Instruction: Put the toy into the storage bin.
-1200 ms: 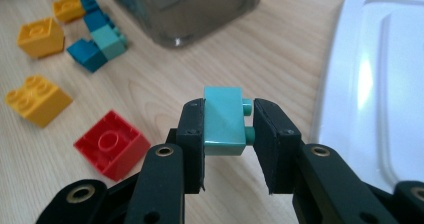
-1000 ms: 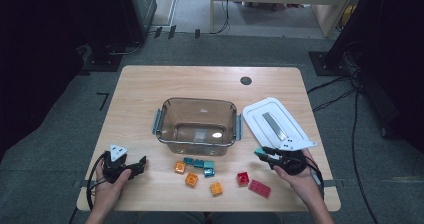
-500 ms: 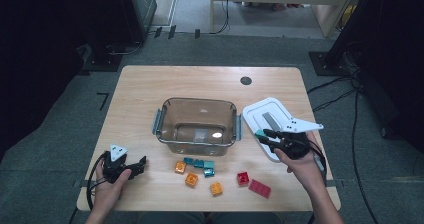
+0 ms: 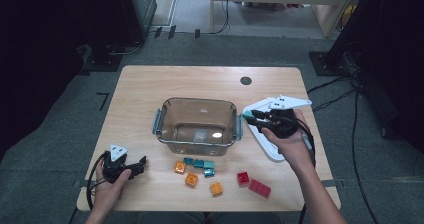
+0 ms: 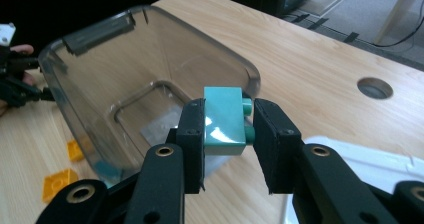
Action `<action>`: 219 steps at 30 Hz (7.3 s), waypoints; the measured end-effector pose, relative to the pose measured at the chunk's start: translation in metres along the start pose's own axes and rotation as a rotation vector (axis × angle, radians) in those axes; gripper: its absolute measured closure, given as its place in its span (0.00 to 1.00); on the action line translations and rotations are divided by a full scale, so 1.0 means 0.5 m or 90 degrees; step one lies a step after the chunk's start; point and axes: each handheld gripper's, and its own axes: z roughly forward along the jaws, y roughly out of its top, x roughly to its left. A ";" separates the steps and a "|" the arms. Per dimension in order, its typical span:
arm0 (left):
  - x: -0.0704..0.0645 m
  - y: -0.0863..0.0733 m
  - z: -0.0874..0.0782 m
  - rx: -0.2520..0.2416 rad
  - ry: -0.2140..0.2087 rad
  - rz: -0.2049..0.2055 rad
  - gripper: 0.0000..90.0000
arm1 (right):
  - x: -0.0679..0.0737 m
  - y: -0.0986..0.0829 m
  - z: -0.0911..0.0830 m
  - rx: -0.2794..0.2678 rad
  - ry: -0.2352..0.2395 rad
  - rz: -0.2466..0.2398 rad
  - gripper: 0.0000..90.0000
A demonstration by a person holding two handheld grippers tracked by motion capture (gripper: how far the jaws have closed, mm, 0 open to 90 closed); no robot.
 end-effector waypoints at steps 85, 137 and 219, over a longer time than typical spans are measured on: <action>-0.417 0.041 0.047 -0.022 -0.250 0.103 0.98 | 0.214 -0.325 0.082 0.091 0.006 -0.023 0.61; -0.070 -0.037 -0.045 -0.023 -0.151 -0.020 0.41 | 0.265 -0.269 0.200 0.112 -0.013 -0.135 0.52; -0.078 -0.040 -0.042 -0.001 -0.047 0.044 0.19 | 0.184 -0.263 0.178 0.142 -0.045 -0.169 0.74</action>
